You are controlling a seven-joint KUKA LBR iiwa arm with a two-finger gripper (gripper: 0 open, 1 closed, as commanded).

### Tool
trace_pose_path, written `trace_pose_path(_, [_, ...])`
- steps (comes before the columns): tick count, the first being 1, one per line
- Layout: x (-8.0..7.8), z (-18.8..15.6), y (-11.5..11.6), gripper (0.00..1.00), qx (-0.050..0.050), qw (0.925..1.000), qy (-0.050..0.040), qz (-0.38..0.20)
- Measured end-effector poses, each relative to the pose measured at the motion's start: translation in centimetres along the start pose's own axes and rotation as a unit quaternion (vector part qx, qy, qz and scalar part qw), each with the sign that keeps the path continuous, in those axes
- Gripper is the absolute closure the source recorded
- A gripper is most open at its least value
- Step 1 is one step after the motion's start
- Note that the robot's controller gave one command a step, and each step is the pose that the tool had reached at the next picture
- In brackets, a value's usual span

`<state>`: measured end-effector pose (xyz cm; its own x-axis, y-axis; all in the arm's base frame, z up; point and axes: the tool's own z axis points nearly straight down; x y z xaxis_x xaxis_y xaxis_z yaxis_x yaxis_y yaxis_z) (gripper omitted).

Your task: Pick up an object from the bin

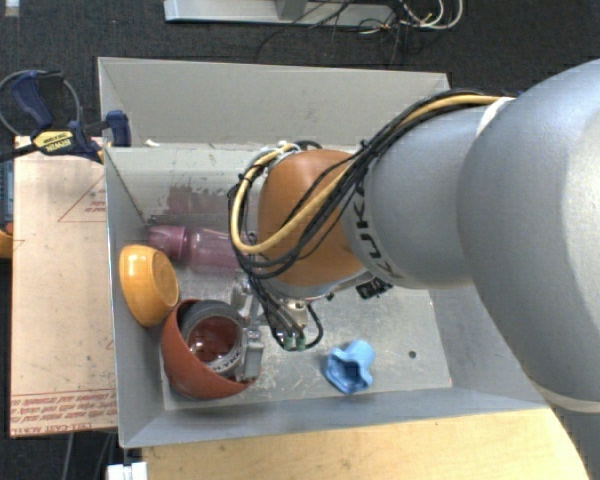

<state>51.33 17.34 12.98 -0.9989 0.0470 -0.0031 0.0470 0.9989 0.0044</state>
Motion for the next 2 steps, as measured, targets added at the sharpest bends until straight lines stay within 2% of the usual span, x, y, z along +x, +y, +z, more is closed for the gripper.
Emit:
trace_pose_path(1, [-2.01,1.35,1.41,1.00,0.000,1.0000,0.0016,-0.002])
trace_pose_path(2, [-2.01,1.35,1.41,1.00,0.000,1.0000,0.0016,-0.002])
